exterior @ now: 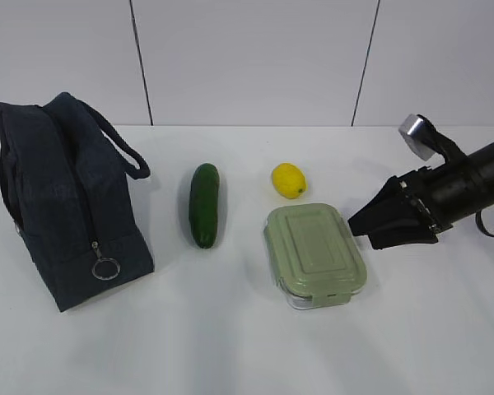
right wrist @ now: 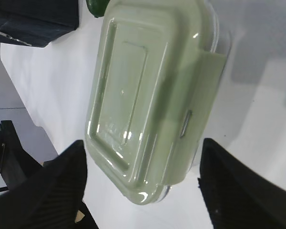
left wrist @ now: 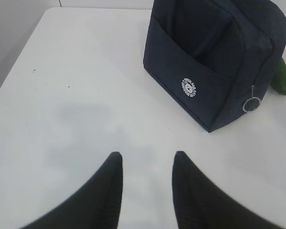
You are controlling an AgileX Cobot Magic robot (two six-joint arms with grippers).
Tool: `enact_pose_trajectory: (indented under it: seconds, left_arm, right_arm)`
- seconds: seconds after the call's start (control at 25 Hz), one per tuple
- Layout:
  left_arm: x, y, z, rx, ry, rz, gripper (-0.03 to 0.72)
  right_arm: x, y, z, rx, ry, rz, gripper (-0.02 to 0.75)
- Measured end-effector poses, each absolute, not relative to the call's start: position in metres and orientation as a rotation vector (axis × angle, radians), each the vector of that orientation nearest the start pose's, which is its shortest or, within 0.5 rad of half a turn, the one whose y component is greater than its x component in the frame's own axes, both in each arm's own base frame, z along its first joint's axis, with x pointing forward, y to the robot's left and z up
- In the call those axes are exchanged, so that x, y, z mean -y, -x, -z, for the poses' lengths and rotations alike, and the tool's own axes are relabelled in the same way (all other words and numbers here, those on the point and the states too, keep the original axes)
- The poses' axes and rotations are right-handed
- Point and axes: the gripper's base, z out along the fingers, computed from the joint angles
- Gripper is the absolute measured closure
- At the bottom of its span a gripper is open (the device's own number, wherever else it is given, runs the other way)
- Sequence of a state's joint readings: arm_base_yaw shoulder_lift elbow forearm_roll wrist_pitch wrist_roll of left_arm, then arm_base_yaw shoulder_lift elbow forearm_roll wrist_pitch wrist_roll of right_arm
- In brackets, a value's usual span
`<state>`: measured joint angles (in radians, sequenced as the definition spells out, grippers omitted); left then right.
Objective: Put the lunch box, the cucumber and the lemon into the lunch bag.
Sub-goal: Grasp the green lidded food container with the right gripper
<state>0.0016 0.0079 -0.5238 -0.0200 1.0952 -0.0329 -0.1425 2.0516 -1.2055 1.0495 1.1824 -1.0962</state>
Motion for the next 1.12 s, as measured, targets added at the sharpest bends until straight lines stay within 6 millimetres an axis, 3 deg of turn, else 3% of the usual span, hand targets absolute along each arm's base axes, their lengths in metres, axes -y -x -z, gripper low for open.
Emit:
enact_pose_trajectory:
  seconds: [0.2,0.68,1.12]
  left_arm:
    - [0.002,0.008,-0.281,-2.063,0.034,0.043,0.448]
    - [0.002,0.008,-0.281,-2.063,0.034,0.043,0.448]
    - [0.002,0.008,-0.281,-2.063,0.034,0.043,0.448]
  right_arm:
    - [-0.021,-0.366,-0.137,-2.585,0.445,-1.286,0.167]
    - [-0.026,-0.375,-0.145,-2.472,0.291,-1.367,0.167]
    - [-0.026,-0.376,-0.146,-2.461,0.28,-1.371,0.167]
